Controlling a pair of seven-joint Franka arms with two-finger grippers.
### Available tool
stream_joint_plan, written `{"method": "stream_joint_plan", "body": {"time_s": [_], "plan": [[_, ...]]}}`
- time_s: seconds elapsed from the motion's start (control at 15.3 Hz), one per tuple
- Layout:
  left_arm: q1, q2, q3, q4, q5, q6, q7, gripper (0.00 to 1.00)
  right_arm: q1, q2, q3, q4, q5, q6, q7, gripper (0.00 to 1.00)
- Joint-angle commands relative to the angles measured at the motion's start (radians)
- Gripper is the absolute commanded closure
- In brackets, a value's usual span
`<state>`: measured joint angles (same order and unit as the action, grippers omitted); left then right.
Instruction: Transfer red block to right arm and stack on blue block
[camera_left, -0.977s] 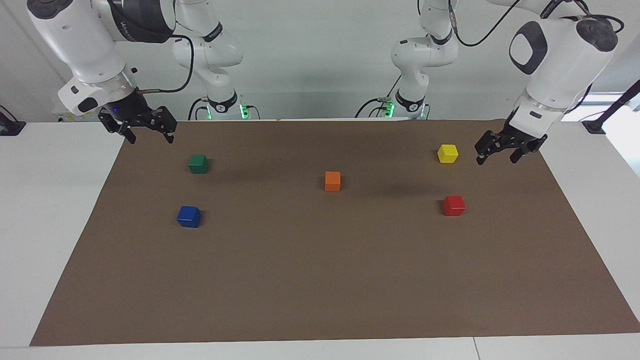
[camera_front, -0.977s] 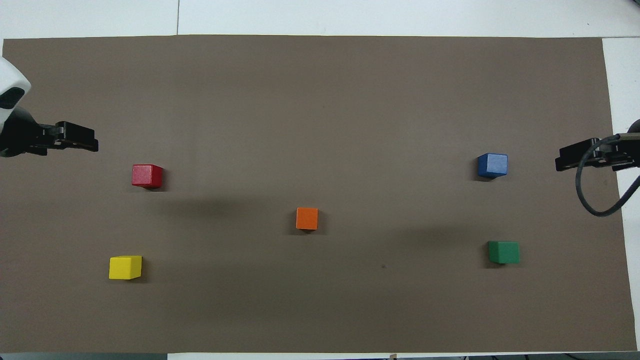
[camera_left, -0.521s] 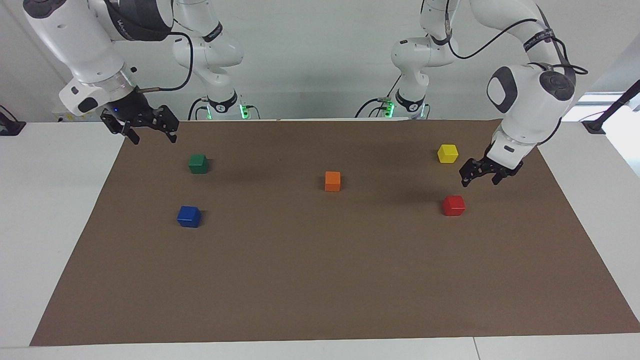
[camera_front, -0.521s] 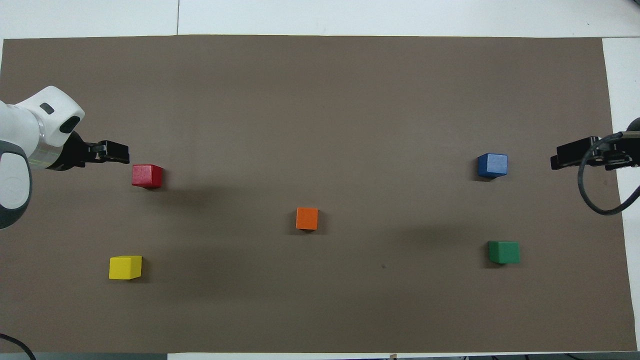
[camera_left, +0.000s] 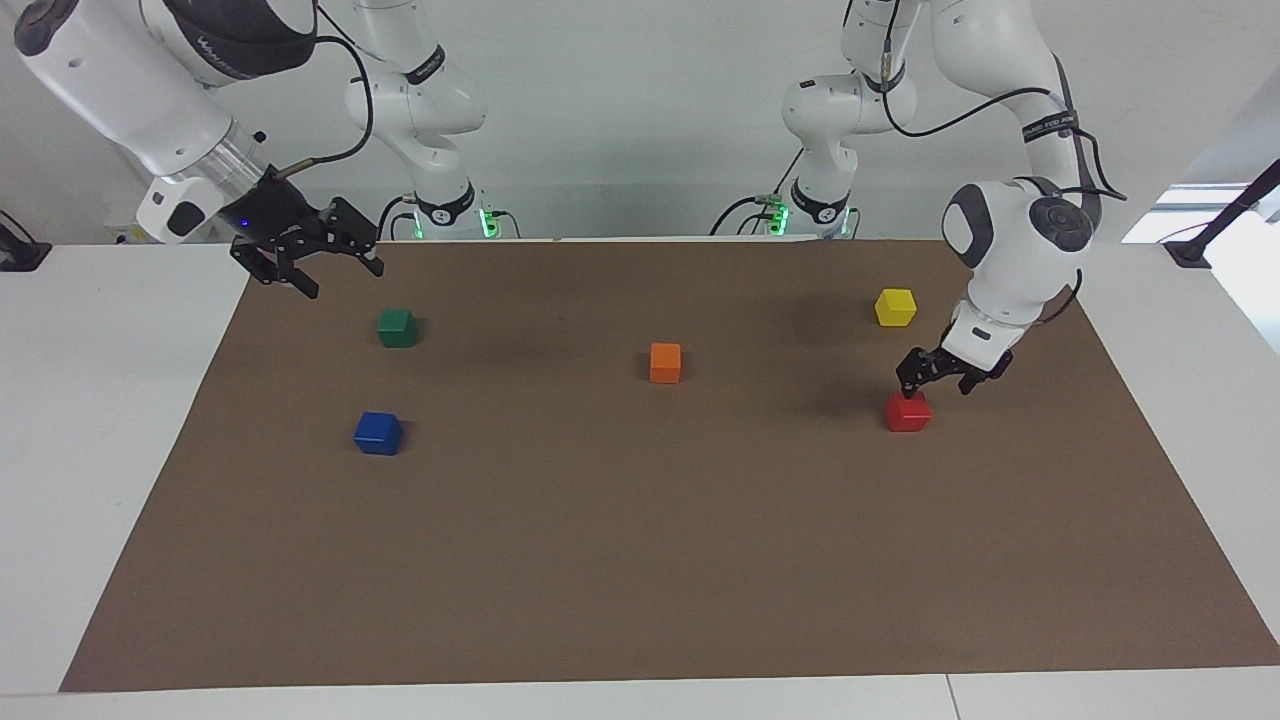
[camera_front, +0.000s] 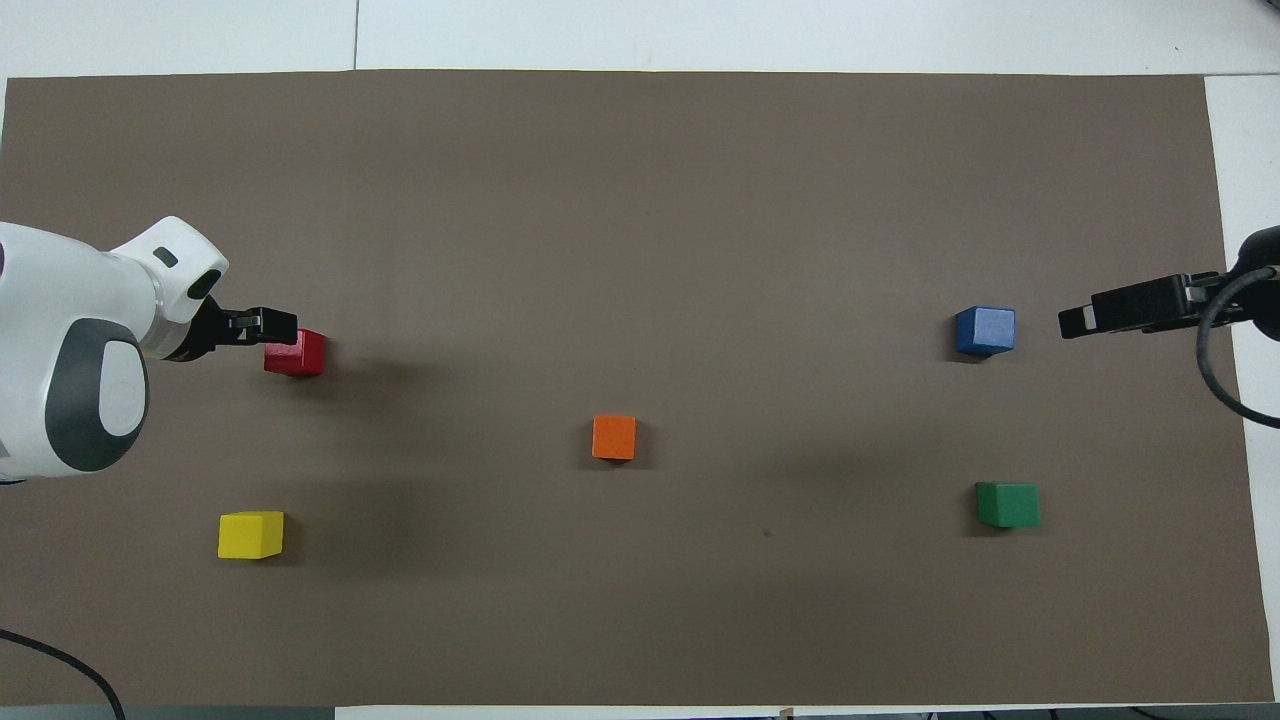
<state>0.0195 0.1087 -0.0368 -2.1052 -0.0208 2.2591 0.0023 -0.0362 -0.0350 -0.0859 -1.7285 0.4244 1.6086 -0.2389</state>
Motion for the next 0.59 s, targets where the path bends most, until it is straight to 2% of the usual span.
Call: {"method": "stream_joint_plan", "body": {"time_s": [0.0, 0.13, 0.33, 0.52], "plan": [[-0.004, -0.004, 0.002, -0.062, 0.012, 0.085, 0.008, 0.00, -0.045, 0.006, 0.003, -0.069, 0.208, 0.033, -0.092, 0.00], [-0.010, 0.017, 0.002, -0.062, 0.012, 0.088, 0.007, 0.00, -0.066, 0.033, 0.003, -0.083, 0.366, 0.028, -0.135, 0.00], [-0.019, 0.040, 0.002, -0.062, 0.012, 0.099, -0.011, 0.00, -0.083, 0.049, 0.003, -0.187, 0.650, 0.022, -0.241, 0.00], [-0.041, 0.064, 0.002, -0.068, 0.012, 0.103, -0.045, 0.00, -0.073, 0.053, 0.005, -0.270, 0.841, -0.022, -0.322, 0.00]]}}
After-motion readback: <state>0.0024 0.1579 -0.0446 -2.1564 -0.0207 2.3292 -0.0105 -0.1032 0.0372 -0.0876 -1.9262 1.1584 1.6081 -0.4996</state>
